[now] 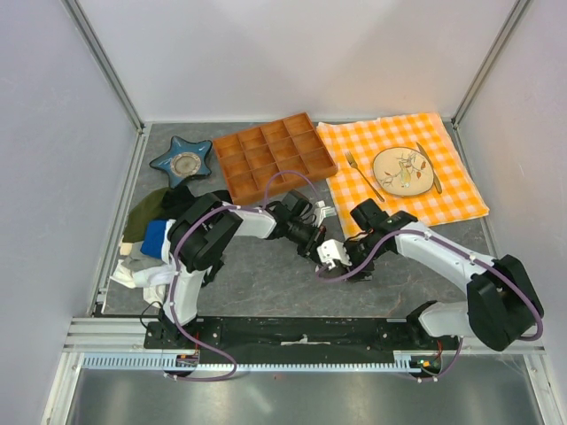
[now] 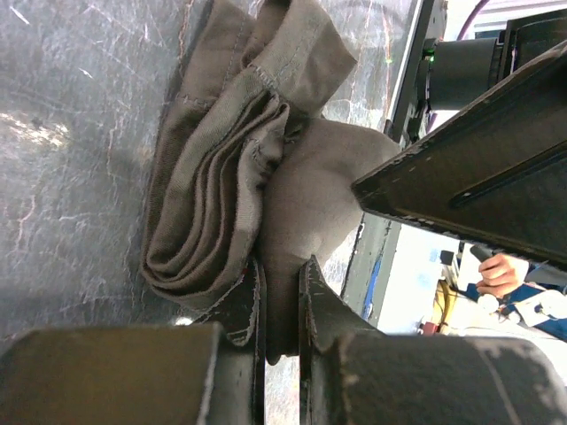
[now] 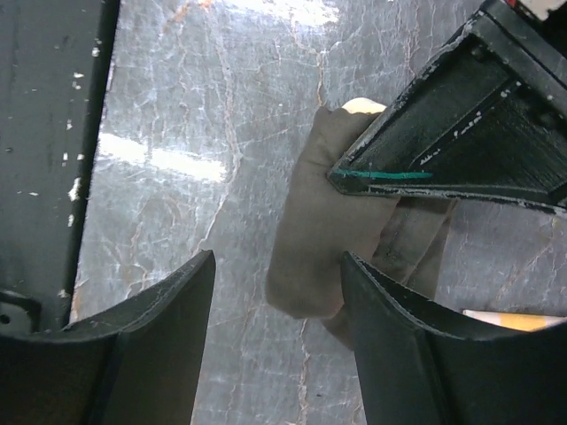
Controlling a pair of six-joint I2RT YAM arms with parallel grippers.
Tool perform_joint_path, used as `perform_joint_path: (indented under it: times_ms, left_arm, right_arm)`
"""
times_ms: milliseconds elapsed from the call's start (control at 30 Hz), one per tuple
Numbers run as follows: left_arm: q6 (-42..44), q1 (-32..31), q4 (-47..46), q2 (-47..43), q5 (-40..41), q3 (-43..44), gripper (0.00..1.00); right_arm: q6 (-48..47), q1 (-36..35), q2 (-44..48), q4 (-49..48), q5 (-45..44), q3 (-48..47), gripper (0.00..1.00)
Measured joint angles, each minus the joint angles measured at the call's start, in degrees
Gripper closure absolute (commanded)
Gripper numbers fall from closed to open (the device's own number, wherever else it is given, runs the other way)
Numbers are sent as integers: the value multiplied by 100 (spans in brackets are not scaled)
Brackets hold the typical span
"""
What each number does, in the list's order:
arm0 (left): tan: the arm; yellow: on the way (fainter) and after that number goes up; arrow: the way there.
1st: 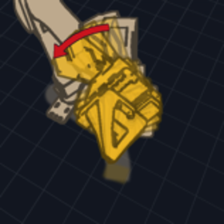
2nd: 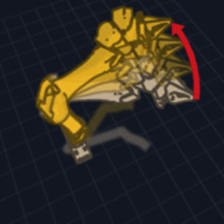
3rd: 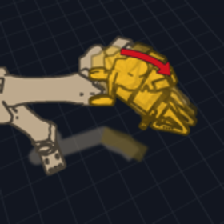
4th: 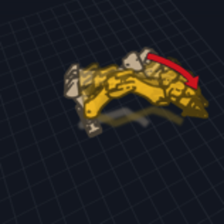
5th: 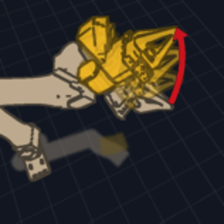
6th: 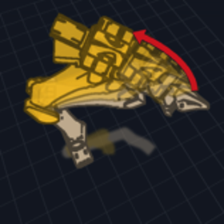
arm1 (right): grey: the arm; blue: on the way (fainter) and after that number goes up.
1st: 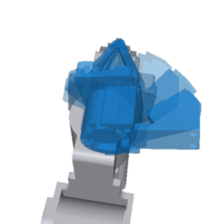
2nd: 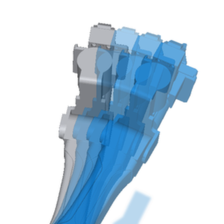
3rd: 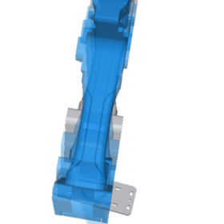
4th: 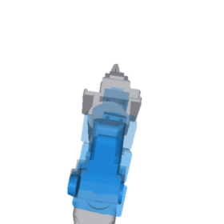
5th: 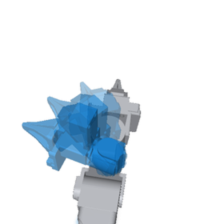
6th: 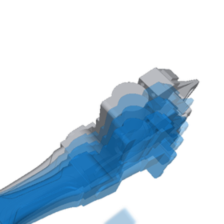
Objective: Roll the underwear
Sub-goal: Roll the underwear to the center of the board.
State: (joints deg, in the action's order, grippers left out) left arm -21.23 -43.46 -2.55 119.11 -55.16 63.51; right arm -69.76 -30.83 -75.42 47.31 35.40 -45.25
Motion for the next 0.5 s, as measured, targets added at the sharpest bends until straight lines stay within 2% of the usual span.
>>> perform_joint_path:
  times_ms: [100, 200, 300, 333, 367, 433, 500]
  left_arm:
    - [-57, 0, 131, 15, 33, 68, 93]
    - [-188, 0, 179, 15, 98, 90, 84]
    - [-411, 2, 48, -33, 212, 4, 65]
    - [-509, 4, -70, -92, 295, -96, 55]
    - [-605, 4, -188, -173, 411, -205, 51]
    - [-791, 9, -437, -433, 662, -485, 37]
    - [-907, 20, -649, -861, 1071, -828, 34]
  right_arm:
    - [83, -179, -68, -358, -256, 125, 37]
    - [111, -273, -138, -688, -503, 295, 44]
    - [98, -330, -142, -1038, -761, 485, 59]
    - [96, -345, -146, -1141, -839, 514, 63]
    - [101, -350, -175, -1226, -907, 522, 69]
    - [120, -352, -269, -1320, -964, 520, 72]
    - [173, -343, -398, -1342, -960, 437, 75]
